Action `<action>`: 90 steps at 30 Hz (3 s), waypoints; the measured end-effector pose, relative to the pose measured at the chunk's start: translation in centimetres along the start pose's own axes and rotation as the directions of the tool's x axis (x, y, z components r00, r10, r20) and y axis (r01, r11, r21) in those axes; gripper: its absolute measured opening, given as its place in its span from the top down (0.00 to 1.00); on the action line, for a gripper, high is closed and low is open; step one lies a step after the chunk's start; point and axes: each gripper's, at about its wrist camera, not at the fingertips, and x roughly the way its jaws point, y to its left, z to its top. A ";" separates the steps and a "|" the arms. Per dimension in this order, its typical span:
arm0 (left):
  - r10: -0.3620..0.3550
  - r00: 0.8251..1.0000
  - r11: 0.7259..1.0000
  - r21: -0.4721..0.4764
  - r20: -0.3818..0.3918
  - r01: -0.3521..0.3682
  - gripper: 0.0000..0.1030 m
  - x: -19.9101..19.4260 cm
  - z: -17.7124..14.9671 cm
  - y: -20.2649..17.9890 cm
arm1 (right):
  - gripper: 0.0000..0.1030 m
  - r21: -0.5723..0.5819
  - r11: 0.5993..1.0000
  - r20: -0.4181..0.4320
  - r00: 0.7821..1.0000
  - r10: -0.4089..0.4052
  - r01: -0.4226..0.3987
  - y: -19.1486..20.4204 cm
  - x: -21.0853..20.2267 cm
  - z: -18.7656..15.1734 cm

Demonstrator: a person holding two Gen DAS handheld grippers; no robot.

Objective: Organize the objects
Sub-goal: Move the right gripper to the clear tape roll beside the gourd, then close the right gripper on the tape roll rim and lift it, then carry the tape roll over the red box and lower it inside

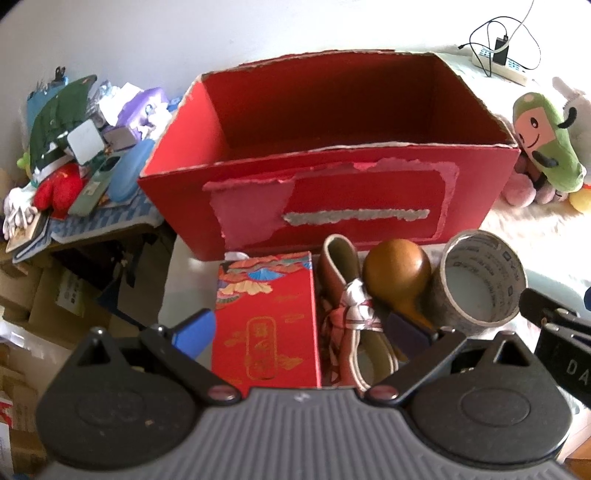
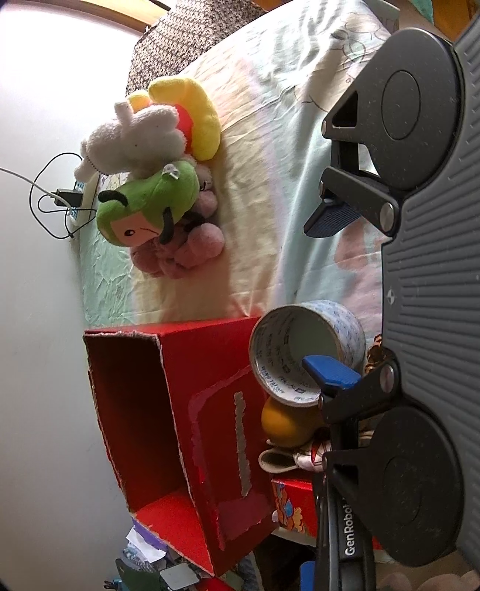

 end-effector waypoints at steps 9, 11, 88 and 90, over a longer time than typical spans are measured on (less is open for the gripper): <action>0.001 1.000 1.000 0.021 -0.002 -0.001 0.03 0.3 0.3 -0.8 | 0.30 0.030 0.999 -0.001 1.000 0.028 -0.028 -0.8 0.4 0.3; 0.001 1.000 1.000 0.027 -0.002 -0.001 0.03 0.4 0.3 -1.0 | 0.32 0.031 0.999 -0.001 0.999 0.036 -0.036 -1.0 0.5 0.4; -0.286 0.926 0.953 0.172 0.245 0.249 0.95 -8.3 18.3 -10.5 | 0.85 -0.087 0.891 0.104 0.885 0.453 -0.446 -7.6 2.5 19.0; -0.278 0.926 0.957 0.157 0.254 0.244 0.95 -7.8 19.5 -8.7 | 0.85 -0.086 0.887 0.089 0.883 0.460 -0.453 -5.9 3.4 19.6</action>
